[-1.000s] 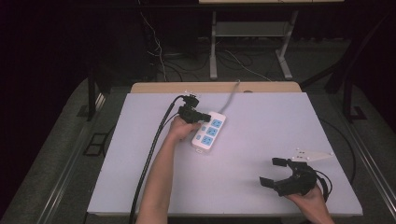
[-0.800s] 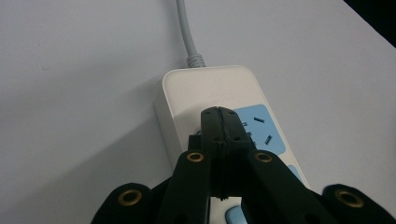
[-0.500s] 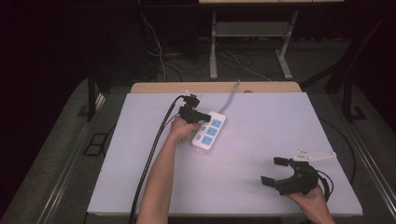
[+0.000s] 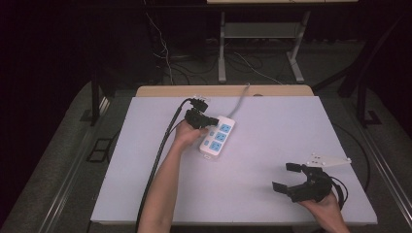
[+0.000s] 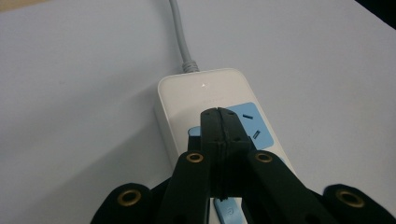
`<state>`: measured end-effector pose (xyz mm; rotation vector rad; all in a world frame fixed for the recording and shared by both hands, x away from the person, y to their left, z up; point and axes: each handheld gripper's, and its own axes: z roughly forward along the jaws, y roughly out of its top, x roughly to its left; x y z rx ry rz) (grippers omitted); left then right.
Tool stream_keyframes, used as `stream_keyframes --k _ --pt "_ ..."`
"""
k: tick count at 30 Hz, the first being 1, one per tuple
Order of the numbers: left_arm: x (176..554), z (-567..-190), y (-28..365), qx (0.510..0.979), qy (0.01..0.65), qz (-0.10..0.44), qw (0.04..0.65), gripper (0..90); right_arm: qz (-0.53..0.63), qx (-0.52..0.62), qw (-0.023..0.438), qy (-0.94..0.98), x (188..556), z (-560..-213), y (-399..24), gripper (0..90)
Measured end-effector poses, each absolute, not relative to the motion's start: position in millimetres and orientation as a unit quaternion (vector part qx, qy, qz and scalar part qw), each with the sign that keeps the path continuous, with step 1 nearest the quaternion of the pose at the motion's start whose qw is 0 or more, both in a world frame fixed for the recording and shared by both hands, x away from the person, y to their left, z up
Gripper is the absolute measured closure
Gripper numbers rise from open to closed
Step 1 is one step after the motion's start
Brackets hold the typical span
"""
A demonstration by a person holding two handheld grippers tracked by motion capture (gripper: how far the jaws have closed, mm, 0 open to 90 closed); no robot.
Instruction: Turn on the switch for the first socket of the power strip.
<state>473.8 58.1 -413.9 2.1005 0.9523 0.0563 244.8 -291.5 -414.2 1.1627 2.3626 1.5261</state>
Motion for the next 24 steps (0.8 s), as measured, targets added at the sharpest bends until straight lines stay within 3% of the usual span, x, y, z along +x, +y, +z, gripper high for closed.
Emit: stream_keyframes --k 18,24 --pt "457 -387 80 0.831 0.367 0.056 0.415 88.8 0.501 0.382 0.049 0.775 245 -414 -292 0.4" --pt "449 -372 92 0.822 0.368 0.066 0.43 83.7 0.503 0.381 0.048 0.774 245 -414 -292 0.4"
